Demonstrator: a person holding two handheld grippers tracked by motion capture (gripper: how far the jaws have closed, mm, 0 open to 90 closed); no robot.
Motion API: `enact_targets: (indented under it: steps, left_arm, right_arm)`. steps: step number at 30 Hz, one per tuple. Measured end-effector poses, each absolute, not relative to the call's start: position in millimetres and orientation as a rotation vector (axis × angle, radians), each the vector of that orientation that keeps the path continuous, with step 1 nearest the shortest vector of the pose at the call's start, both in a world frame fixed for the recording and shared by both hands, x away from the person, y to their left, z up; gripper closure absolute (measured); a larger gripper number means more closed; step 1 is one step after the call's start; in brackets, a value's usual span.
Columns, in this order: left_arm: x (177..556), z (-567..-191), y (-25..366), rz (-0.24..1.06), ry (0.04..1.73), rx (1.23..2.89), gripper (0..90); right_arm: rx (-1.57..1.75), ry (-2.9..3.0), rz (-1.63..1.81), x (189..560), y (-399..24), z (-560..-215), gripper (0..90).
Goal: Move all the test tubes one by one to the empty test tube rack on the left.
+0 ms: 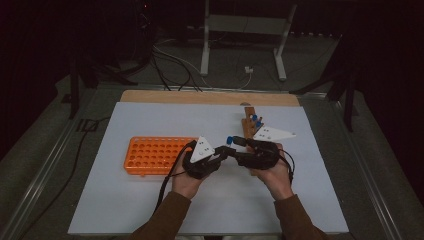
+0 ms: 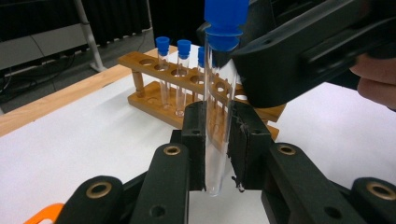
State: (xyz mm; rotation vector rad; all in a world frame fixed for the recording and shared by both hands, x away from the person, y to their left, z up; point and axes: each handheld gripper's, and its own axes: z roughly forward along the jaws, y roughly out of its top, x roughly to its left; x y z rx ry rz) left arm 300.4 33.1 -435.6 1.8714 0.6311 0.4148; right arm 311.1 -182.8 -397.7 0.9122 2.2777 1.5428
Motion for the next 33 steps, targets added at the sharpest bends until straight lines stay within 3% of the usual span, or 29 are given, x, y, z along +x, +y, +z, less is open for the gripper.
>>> enact_targets:
  steps: [8, 20, 33]
  left_arm:
    - [297.0, -437.9, 49.6, 0.381, 0.662, 1.831, 78.0]
    - [285.4, -434.8, 79.9, 0.389, 0.646, 1.834, 77.9]
    - [279.8, -432.9, 100.2, 0.392, 0.66, 1.81, 77.9]
  right_arm:
    - [0.969, 2.204, 1.507, 311.3, -191.4, -397.4, 15.0]
    - [1.075, 2.133, 1.437, 315.7, -210.9, -409.5, 4.1]
    - [1.126, 2.09, 1.417, 313.0, -227.2, -417.9, 0.2]
